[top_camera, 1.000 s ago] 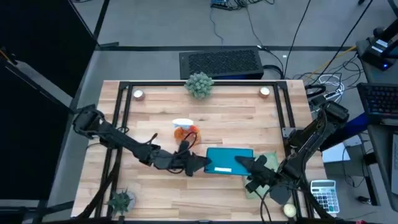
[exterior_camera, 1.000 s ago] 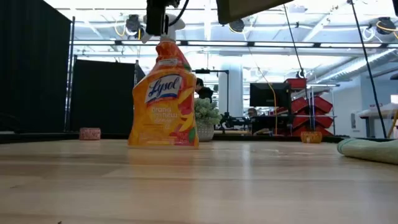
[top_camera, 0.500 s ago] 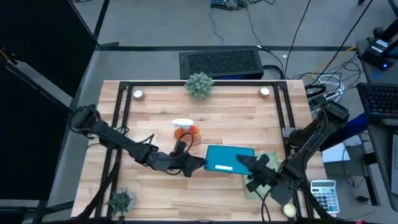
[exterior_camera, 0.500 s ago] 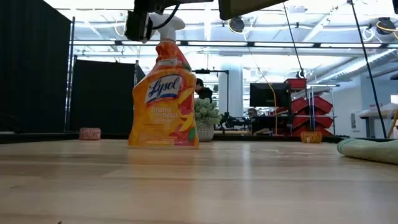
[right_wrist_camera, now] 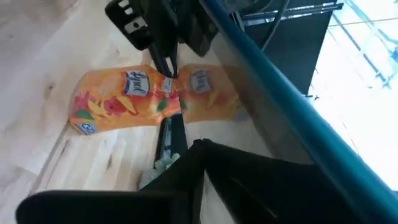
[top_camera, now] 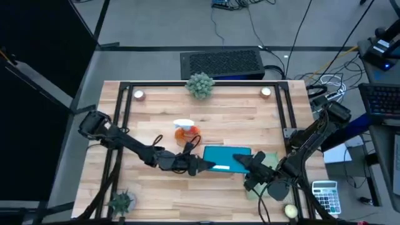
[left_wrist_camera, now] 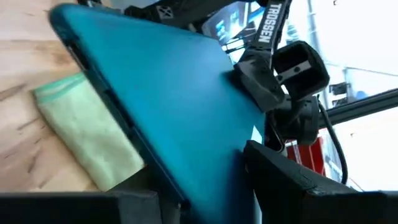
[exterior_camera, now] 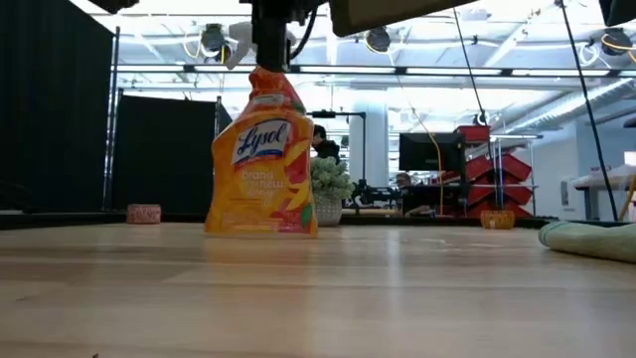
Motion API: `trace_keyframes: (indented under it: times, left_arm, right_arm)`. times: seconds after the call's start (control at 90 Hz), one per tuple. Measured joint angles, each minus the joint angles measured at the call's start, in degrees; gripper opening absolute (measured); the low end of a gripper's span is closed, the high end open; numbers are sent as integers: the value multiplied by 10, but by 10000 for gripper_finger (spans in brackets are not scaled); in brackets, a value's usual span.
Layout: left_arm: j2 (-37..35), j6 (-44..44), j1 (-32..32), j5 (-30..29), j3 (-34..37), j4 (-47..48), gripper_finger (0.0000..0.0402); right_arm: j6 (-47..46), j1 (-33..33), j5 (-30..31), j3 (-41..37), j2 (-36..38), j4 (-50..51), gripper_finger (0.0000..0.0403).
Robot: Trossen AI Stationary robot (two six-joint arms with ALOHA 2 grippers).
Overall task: Apply microfiber cloth
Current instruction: Spray the back of the cellphone with a spray bottle
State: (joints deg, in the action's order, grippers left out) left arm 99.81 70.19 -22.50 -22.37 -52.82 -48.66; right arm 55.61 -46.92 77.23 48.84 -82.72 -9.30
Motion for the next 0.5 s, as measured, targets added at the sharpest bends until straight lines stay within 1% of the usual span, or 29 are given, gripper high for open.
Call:
trace_keyframes:
  times: [0.078,0.178,0.211,0.4,0.5]
  left_arm:
    - [0,-9,0,-7,-1,-9,106]
    - [0,-14,-1,-24,-2,-36,44]
    - [0,-13,-2,-27,-3,-47,31]
    - [-7,-38,-11,-38,-5,-48,30]
    - [-19,-59,-20,-56,-4,-40,29]
  right_arm:
    - [2,0,-1,0,0,2,82]
    - [16,-6,8,-1,-1,6,91]
    - [24,-8,14,-1,-1,6,94]
    - [29,-23,57,0,-3,6,119]
    - [20,-30,67,0,-3,4,128]
